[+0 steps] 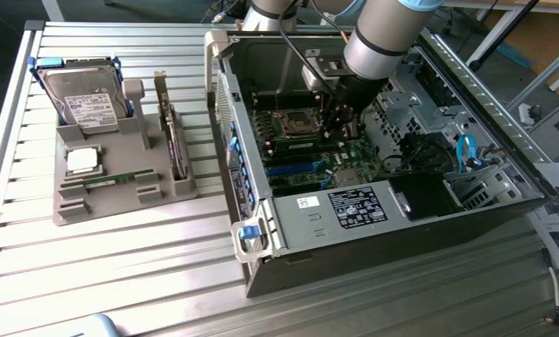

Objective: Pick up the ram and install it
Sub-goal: 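Insert the ram into the slot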

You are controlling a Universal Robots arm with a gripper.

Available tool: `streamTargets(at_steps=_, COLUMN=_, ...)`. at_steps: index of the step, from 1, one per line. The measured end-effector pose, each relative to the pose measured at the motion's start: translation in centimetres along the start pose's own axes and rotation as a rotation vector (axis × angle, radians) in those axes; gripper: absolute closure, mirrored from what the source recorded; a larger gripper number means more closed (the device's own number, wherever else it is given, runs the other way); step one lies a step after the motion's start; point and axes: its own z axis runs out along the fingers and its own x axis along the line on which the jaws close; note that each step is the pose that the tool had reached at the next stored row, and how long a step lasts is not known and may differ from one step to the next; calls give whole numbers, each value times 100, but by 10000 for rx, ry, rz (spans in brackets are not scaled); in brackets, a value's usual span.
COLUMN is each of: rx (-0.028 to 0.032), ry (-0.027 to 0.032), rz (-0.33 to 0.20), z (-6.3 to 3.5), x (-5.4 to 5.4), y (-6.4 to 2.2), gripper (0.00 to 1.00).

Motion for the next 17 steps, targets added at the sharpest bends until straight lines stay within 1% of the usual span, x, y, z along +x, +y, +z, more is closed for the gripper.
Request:
streamTargets(at_steps=3, rx=60, ry=1, rz=-4, z=4, x=0, y=5, gripper=88)
streamTargets(at_steps=7, rx=113, ry=2, rz=-7, z=7, x=1, y=11, gripper=88)
streamTargets(at_steps=17, rx=117, ry=-3, rz=-9, z=10, x=0, y=25, gripper=88)
